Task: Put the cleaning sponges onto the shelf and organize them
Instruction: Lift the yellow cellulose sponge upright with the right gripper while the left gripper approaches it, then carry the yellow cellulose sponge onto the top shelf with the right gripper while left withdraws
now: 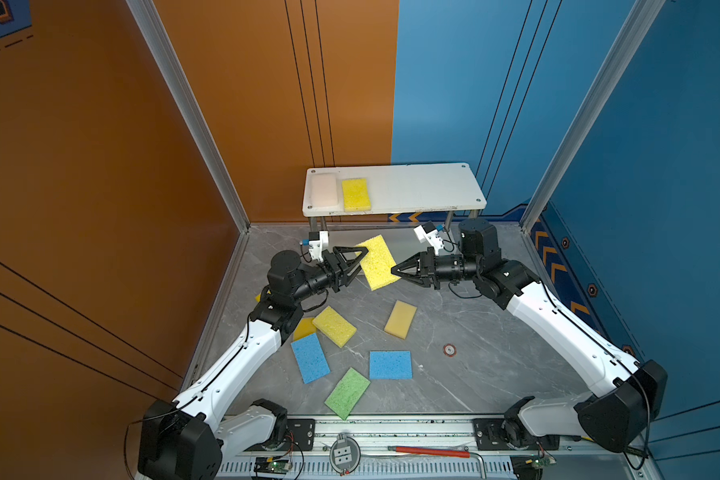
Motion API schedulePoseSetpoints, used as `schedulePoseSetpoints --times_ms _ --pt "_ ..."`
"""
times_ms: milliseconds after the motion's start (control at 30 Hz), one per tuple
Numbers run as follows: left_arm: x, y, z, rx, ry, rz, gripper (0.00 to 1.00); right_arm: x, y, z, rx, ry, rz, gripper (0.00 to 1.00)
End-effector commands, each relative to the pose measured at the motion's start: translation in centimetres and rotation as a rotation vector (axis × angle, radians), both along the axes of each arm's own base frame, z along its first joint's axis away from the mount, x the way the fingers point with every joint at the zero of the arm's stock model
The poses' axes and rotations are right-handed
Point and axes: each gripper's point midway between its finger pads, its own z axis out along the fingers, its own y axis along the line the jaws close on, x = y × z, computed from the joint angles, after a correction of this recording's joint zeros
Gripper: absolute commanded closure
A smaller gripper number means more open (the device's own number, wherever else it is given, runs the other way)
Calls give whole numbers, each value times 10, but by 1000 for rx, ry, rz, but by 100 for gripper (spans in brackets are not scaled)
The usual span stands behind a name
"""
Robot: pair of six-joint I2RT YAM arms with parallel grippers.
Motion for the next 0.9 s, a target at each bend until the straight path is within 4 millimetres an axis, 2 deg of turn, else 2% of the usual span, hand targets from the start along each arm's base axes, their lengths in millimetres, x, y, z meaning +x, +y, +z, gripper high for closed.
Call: schedulePoseSetpoints --times_ms 0,233,633,733,867 --pt "-2 0 12 -9 -45 4 29 -1 -5 5 12 -22 -22 88" --pt "-7 1 10 -8 -43 3 2 -3 -6 4 6 -22 -35 88" --pt "-21 12 9 25 -45 21 2 -8 -11 2 -14 -31 -73 88" --pt "-24 24 4 56 -34 62 2 -6 -17 7 -19 -45 -102 88" --pt "-31 46 -10 120 9 128 2 3 -38 13 -76 -80 -175 88"
